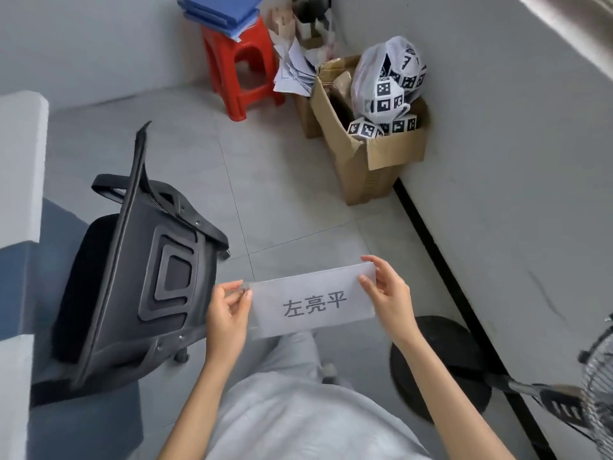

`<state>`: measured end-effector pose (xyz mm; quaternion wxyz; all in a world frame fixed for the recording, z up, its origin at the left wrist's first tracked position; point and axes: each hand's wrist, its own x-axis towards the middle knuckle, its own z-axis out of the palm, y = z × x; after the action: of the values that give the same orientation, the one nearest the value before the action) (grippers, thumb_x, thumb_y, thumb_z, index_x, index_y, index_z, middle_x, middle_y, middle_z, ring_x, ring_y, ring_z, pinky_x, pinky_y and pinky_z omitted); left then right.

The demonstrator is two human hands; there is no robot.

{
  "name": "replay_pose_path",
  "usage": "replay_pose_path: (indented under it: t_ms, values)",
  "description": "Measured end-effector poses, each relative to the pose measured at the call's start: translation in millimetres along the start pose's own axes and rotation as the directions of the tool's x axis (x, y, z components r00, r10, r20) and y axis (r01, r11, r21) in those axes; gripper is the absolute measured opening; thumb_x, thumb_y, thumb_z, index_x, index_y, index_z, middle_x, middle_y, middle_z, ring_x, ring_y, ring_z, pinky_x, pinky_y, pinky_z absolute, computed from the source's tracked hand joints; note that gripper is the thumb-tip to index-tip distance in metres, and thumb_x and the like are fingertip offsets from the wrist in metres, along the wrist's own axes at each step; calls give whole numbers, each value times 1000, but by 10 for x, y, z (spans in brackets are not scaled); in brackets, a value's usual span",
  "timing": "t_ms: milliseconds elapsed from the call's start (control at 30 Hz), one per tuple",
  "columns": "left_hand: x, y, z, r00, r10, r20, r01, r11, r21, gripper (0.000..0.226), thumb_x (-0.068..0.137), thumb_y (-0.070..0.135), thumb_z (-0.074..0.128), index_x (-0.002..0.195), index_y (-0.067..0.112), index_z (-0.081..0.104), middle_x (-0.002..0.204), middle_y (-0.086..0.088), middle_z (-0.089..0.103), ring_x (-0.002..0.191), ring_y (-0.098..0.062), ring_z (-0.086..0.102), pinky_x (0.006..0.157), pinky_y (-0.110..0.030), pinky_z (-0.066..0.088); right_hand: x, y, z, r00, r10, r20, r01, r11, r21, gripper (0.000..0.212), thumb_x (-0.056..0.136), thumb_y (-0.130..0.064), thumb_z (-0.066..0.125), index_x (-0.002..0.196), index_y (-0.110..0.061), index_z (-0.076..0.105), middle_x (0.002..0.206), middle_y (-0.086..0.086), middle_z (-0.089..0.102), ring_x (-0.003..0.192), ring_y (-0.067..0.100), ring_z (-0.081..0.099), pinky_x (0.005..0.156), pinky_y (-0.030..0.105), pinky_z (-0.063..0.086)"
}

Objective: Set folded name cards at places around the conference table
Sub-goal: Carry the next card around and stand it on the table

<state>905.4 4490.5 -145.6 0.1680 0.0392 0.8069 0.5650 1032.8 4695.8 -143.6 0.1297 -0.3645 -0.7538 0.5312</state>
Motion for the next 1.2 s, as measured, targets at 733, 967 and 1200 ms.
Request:
replay_pose_path:
  t_ms: [733, 967, 1200]
  values:
    - [4524, 1363, 741, 986, -20, -166, 13, 999, -43, 14, 86, 8, 55, 98, 10, 48, 87, 0, 60, 86, 2, 57, 69, 0, 42, 4975, -1334, 898, 953, -150, 262, 170, 984, -54, 19, 88, -13, 56, 101, -27, 55, 65, 8, 40, 56, 7, 34, 50, 18, 29]
    - [5560, 1446, 350, 822, -203, -533, 107, 973, -206, 20, 86, 4, 54, 87, 22, 47, 89, 11, 57, 90, -11, 57, 69, 1, 41, 6629, -2281, 2176, 752, -248, 611, 359, 931, -64, 17, 86, -24, 58, 101, -31, 54, 74, -4, 57, 68, 18, 50, 64, 26, 40]
    - [6171, 1474, -282, 486, -383, -786, 126, 920, -371, 16, 86, 3, 53, 88, 18, 49, 84, 8, 57, 81, -17, 56, 68, -17, 44, 7330, -3311, 3721, 435, -281, 856, 532, 847, 7, 23, 80, -28, 52, 99, -40, 51, 76, 16, 55, 62, 14, 42, 61, 25, 36]
